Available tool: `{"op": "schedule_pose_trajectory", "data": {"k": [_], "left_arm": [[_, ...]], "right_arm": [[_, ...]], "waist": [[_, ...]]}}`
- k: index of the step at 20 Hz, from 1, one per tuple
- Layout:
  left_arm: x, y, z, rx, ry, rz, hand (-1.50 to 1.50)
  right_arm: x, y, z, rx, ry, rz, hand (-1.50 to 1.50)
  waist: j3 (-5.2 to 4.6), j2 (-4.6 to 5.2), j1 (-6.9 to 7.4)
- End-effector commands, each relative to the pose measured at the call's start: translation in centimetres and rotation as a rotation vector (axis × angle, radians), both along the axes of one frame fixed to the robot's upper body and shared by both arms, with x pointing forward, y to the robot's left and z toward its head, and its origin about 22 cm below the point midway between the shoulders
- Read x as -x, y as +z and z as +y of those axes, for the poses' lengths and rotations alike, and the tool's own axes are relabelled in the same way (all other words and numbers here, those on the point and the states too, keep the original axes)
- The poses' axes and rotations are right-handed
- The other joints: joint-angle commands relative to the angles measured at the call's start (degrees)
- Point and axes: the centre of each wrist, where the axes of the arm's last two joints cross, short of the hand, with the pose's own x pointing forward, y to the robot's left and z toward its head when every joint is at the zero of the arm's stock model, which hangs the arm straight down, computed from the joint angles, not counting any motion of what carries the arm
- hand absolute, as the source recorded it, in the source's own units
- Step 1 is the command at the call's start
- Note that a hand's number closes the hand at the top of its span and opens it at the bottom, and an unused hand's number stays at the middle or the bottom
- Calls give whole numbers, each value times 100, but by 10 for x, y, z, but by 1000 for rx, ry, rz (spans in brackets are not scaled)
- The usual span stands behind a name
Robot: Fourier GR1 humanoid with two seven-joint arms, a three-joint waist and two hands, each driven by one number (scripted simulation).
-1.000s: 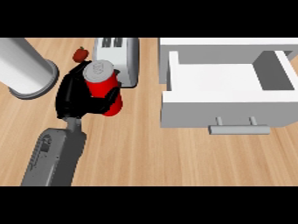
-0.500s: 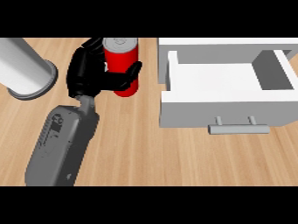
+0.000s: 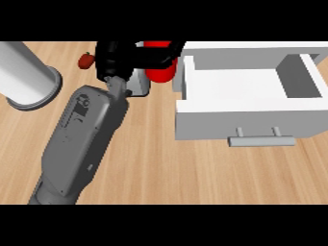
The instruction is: Pick up the can, place it into the drawer and close the drawer
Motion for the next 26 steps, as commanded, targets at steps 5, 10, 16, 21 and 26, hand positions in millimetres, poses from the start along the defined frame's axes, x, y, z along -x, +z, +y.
{"op": "schedule_pose_trajectory", "data": {"k": [5, 10, 16, 21, 26], "left_arm": [[-21, 16, -39, -16, 0, -1, 150], [-24, 21, -66, -51, -3, -2, 150], [-32, 39, -85, -49, -3, 1, 150], [-29, 41, -104, -82, -14, 22, 150], [-41, 36, -100, -82, -10, 48, 150]], "right_arm": [[7, 2, 2, 4, 20, -14, -150], [-7, -7, 7, -5, 21, 4, -150], [-6, 1, 6, 2, 19, 0, -150], [-15, -6, -2, 0, 22, -8, -150], [-12, 18, 8, 24, 33, -13, -150]], "waist": [[0, 13, -79], [3, 19, -97], [2, 28, -162], [6, 33, -202], [2, 44, -212]]}}
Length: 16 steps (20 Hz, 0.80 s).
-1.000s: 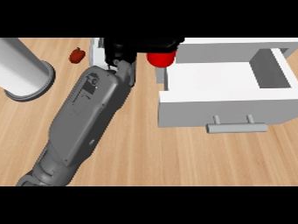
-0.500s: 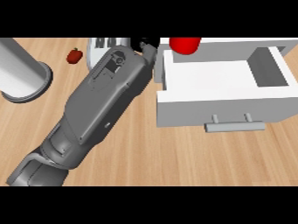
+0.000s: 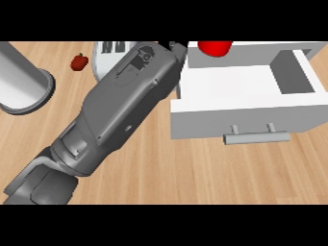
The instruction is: Pick up the can, place it into the drawer and close the drawer
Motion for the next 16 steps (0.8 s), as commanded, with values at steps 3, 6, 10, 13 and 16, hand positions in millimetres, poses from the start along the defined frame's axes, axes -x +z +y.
{"op": "schedule_pose_trajectory", "data": {"k": [3, 6, 10, 13, 16], "left_arm": [[-2, -13, -8, -55, 55, 17, 150], [1, -17, -11, -33, 28, 25, 150], [1, -24, -13, -65, 43, 81, 150], [1, -52, -3, -86, 35, 57, 150], [5, -30, -19, -122, 83, 44, -150]], "right_arm": [[-8, 3, 6, 2, 28, -5, -150], [-13, -3, 3, -10, 19, 10, -150], [-15, 12, 20, -10, 30, -19, -150], [-2, 9, 3, 13, 21, -20, -150], [-15, 5, 0, -9, 15, -6, -150]], "waist": [[3, 30, -120], [4, 42, -128], [1, 43, -135], [1, 14, -110], [6, 34, -176]]}}
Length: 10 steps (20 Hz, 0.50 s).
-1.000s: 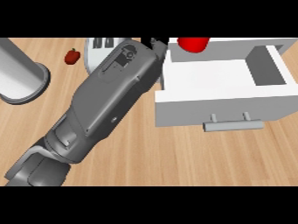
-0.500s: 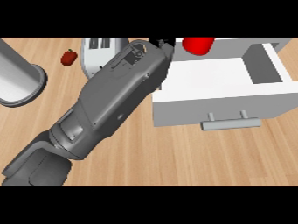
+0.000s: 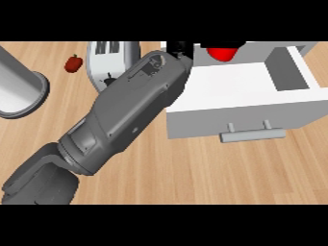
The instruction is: Pick up the can, place it into the drawer and close the drawer
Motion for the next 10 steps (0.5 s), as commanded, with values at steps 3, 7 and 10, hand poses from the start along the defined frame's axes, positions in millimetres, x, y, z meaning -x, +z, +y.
{"op": "schedule_pose_trajectory", "data": {"k": [3, 7, 10], "left_arm": [[-1, -2, -3, -38, 70, 13, -150], [-4, -16, 4, -38, 85, 16, -150], [-2, -19, 3, -16, 79, 35, -150]], "right_arm": [[-1, 1, 5, 0, 19, 11, -150], [-13, -7, 2, -9, 17, 6, -150], [-5, 6, -3, 14, 13, 3, -150]], "waist": [[3, 21, -108], [4, 41, -43], [0, 27, -77]]}}
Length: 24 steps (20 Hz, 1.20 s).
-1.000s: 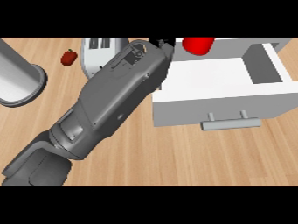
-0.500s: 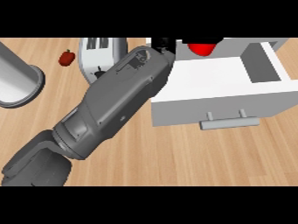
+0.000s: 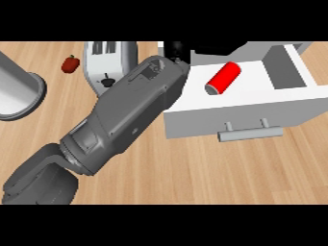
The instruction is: Pick up the can, place it into the drawer and close the drawer
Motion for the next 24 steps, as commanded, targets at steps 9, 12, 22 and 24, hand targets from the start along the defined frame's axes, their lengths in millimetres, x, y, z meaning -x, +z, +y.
{"op": "schedule_pose_trajectory", "data": {"k": [9, 12, 22, 24], "left_arm": [[2, -13, 3, 18, 44, -30, -150], [2, 5, -4, 64, -21, -44, -150], [-2, 17, -6, 85, -4, -128, -150], [4, 22, -13, 83, 13, -136, -150]], "right_arm": [[6, 3, -4, 106, -10, -74, -150], [2, 31, 11, 325, -37, -134, -150], [-33, 44, 30, 556, 48, -233, -150], [-37, 40, 42, 587, 26, -263, -150]], "waist": [[3, -5, -38], [-8, -7, 171], [-4, 33, 269], [-2, -7, 310]]}}
